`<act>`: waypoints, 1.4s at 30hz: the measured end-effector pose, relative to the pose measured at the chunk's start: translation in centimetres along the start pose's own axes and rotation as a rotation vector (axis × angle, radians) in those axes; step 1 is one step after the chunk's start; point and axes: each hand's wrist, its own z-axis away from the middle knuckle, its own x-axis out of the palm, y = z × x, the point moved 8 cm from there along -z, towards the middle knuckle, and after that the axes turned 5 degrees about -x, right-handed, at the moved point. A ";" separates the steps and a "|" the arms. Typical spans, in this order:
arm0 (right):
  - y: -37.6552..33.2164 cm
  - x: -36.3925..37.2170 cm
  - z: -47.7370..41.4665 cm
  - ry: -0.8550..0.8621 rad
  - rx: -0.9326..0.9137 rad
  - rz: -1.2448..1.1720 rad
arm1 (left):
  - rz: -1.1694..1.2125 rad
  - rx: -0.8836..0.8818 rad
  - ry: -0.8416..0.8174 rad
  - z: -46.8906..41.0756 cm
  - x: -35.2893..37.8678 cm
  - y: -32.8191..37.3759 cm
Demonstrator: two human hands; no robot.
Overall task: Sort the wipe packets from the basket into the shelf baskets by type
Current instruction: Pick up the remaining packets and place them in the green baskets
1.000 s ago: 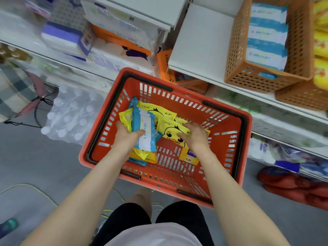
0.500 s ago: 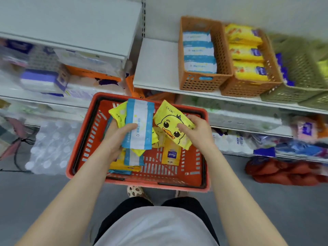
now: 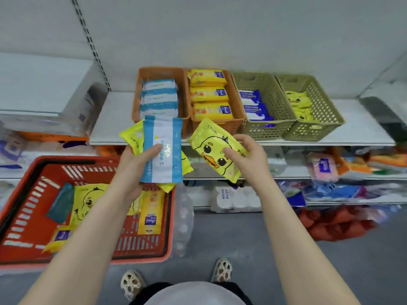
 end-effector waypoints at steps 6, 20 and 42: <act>3.2 -11.8 -3.4 0.107 -0.078 -0.070 | 0.050 0.060 -0.001 -1.1 12.2 -0.5; 9.1 -28.8 -16.4 0.449 -0.083 0.058 | 0.087 0.030 0.010 -10.9 26.4 0.5; 18.1 -21.8 -33.7 -0.303 -0.311 1.140 | 0.106 -0.031 0.198 -19.5 35.6 1.0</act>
